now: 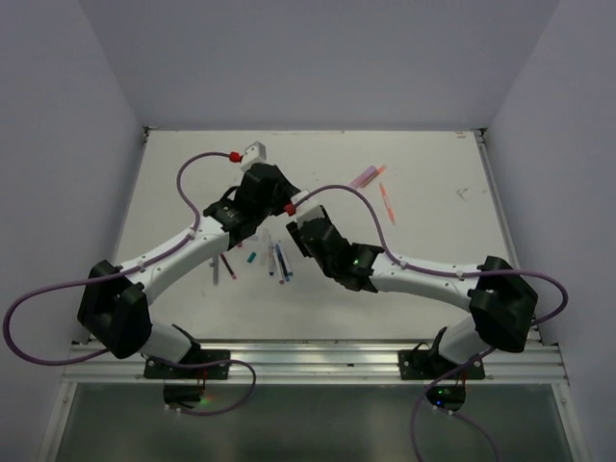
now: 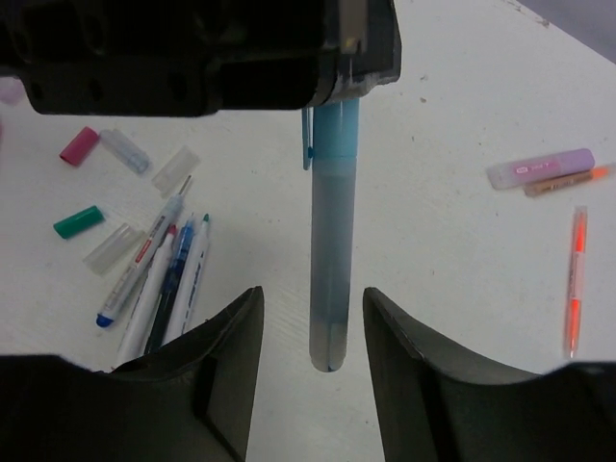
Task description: Open the pen caps
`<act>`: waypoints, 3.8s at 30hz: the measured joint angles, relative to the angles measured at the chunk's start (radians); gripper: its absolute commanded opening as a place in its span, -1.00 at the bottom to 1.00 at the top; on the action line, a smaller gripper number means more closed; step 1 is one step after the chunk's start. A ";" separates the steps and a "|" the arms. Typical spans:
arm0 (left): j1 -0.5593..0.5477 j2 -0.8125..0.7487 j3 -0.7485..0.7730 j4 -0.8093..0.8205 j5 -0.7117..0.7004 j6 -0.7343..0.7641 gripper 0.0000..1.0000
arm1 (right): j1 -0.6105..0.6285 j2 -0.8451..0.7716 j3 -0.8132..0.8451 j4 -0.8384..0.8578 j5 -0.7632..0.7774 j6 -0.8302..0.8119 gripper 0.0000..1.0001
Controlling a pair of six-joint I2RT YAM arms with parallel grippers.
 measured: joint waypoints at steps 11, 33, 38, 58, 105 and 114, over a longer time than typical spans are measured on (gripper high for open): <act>0.003 -0.068 -0.133 0.167 0.002 0.109 -1.00 | -0.208 -0.148 -0.005 -0.076 -0.301 0.099 0.54; 0.040 -0.176 -0.243 0.414 0.148 0.187 -1.00 | -0.396 -0.031 0.022 -0.074 -1.043 0.134 0.50; 0.040 -0.188 -0.250 0.423 0.174 0.191 -1.00 | -0.401 -0.025 0.049 -0.054 -1.068 0.129 0.25; 0.041 -0.205 -0.257 0.466 0.195 0.196 -0.16 | -0.407 -0.027 0.058 -0.029 -1.088 0.115 -1.00; 0.012 -0.119 -0.220 0.545 0.169 0.164 -1.00 | -0.284 -0.099 0.072 -0.127 -0.707 0.053 -0.21; 0.006 -0.124 -0.248 0.555 0.201 0.186 -1.00 | -0.307 -0.153 0.047 -0.082 -0.731 0.054 -0.27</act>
